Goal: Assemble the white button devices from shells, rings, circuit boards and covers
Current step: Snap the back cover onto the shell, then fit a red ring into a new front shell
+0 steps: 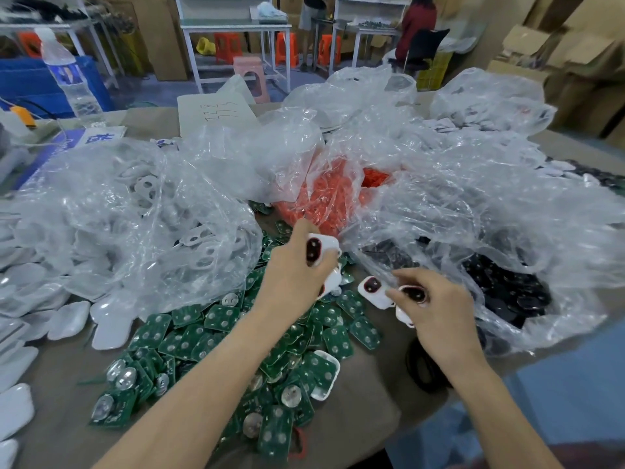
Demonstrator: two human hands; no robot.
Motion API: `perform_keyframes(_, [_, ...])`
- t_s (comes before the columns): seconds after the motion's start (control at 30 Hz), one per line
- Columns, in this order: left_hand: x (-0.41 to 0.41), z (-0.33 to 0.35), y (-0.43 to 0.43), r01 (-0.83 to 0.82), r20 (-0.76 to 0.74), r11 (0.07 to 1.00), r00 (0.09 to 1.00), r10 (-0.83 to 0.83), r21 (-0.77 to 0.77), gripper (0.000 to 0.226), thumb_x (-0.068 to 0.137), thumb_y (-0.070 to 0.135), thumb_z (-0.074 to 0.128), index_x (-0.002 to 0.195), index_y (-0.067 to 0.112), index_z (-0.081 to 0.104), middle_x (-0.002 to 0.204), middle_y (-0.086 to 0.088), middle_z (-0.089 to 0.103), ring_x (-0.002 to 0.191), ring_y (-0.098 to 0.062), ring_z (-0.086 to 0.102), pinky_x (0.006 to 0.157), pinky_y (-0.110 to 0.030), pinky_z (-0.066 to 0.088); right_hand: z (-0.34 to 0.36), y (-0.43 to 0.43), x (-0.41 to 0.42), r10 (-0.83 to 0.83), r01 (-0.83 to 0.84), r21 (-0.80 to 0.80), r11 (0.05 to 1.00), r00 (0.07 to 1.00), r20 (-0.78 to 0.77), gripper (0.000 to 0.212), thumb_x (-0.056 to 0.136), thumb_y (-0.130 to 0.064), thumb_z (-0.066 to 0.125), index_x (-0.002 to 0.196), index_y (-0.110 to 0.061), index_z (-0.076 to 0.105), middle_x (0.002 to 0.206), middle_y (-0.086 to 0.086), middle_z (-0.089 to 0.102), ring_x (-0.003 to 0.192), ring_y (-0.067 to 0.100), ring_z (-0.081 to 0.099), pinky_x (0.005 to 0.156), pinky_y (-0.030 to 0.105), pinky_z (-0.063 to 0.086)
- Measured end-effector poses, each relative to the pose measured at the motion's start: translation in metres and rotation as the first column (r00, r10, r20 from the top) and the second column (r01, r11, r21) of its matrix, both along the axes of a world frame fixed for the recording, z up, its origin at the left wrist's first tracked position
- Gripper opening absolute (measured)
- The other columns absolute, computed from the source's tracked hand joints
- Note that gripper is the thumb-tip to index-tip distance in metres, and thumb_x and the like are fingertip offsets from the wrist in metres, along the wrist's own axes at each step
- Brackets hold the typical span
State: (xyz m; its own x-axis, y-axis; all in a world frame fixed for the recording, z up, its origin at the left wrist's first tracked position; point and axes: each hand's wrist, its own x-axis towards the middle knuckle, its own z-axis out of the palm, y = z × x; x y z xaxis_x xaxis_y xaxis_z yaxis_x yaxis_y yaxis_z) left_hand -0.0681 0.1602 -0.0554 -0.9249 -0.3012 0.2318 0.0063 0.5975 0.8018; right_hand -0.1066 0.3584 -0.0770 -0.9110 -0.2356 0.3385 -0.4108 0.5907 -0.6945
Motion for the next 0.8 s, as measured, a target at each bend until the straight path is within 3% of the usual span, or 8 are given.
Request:
perform_keyframes(0.17, [-0.005, 0.0, 0.022, -0.014, 0.026, 0.998, 1.0, 0.012, 0.058, 0.018, 0.096, 0.03, 0.055, 0.102, 0.018, 0.043, 0.076, -0.001, 0.063, 0.065, -0.018, 0.066, 0.055, -0.039, 0.058, -0.004, -0.016, -0.003, -0.045, 0.042, -0.071, 0.997, 0.999, -0.029, 0.016, 0.083, -0.014, 0.074, 0.099, -0.014, 0.072, 0.089, -0.005, 0.067, 0.08, 0.002, 0.062, 0.075, -0.003, 0.039])
perform_keyframes(0.27, [-0.015, -0.015, 0.048, 0.042, 0.099, 0.976, 0.995, -0.021, -0.216, 0.025, 0.1, 0.034, 0.049, 0.111, 0.013, 0.042, 0.09, -0.005, 0.063, 0.076, -0.024, 0.064, 0.061, -0.039, 0.053, -0.009, -0.029, -0.002, -0.034, 0.034, -0.008, 0.999, 0.999, -0.01, 0.019, 0.088, -0.006, 0.065, 0.106, -0.011, 0.07, 0.099, -0.002, 0.067, 0.089, 0.011, 0.061, 0.081, 0.008, 0.041])
perform_keyframes(0.33, [-0.02, -0.023, 0.053, 0.0, 0.107, 0.887, 0.993, 0.056, -0.462, 0.032, 0.101, 0.044, 0.041, 0.117, 0.016, 0.042, 0.102, -0.002, 0.062, 0.09, -0.022, 0.061, 0.063, -0.033, 0.047, -0.011, -0.031, 0.0, -0.068, 0.068, -0.015, 0.998, 0.998, -0.004, 0.023, 0.091, -0.005, 0.061, 0.113, -0.011, 0.067, 0.105, -0.002, 0.065, 0.097, 0.014, 0.06, 0.084, 0.011, 0.039])
perform_keyframes(0.4, [-0.022, -0.024, 0.051, -0.009, 0.098, 0.843, 0.993, 0.073, -0.538, 0.041, 0.1, 0.052, 0.037, 0.125, 0.021, 0.044, 0.113, 0.002, 0.061, 0.106, -0.018, 0.055, 0.067, -0.031, 0.046, -0.009, -0.031, 0.003, -0.098, 0.099, -0.032, 0.995, 0.995, 0.011, 0.029, 0.092, -0.006, 0.06, 0.12, -0.011, 0.063, 0.114, 0.0, 0.062, 0.106, 0.016, 0.059, 0.091, 0.018, 0.041])
perform_keyframes(0.47, [-0.019, -0.021, 0.045, -0.023, 0.087, 0.847, 0.993, 0.081, -0.531, 0.048, 0.097, 0.057, 0.037, 0.132, 0.024, 0.045, 0.121, 0.006, 0.06, 0.118, -0.016, 0.047, 0.074, -0.032, 0.049, -0.003, -0.031, 0.008, -0.117, 0.116, -0.037, 0.993, 0.993, -0.031, 0.032, 0.091, -0.008, 0.062, 0.122, -0.011, 0.062, 0.118, 0.001, 0.061, 0.108, 0.014, 0.056, 0.094, 0.017, 0.038])
perform_keyframes(0.63, [-0.009, 0.004, 0.022, -0.028, 0.062, 0.884, 0.996, 0.064, -0.467, 0.047, 0.098, 0.055, 0.037, 0.136, 0.028, 0.045, 0.13, 0.014, 0.055, 0.126, -0.01, 0.04, 0.087, -0.029, 0.049, 0.044, -0.046, -0.002, -0.023, -0.019, -0.148, 0.989, 0.96, -0.279, 0.016, 0.088, -0.004, 0.064, 0.102, -0.011, 0.069, 0.092, -0.004, 0.063, 0.076, 0.001, 0.057, 0.078, -0.001, 0.039])
perform_keyframes(0.73, [0.01, 0.024, 0.007, -0.104, -0.088, 0.892, 0.993, 0.072, -0.44, 0.034, 0.1, 0.042, 0.043, 0.129, 0.029, 0.054, 0.124, 0.018, 0.057, 0.12, -0.003, 0.041, 0.089, -0.016, 0.037, 0.077, -0.068, -0.045, 0.055, -0.078, -0.136, 0.988, 0.985, -0.161, 0.016, 0.092, -0.006, 0.061, 0.101, -0.014, 0.07, 0.088, -0.006, 0.064, 0.072, -0.008, 0.055, 0.07, -0.006, 0.037])
perform_keyframes(0.8, [0.034, 0.045, -0.028, -0.28, -0.256, 0.895, 0.946, 0.197, -0.347, 0.027, 0.097, 0.034, 0.045, 0.117, 0.031, 0.062, 0.107, 0.031, 0.053, 0.103, 0.009, 0.041, 0.08, -0.009, 0.032, 0.09, -0.08, -0.085, 0.039, -0.047, -0.084, 0.995, 0.995, -0.091, 0.021, 0.092, -0.002, 0.057, 0.098, -0.015, 0.072, 0.086, -0.004, 0.065, 0.072, -0.005, 0.056, 0.063, -0.006, 0.036])
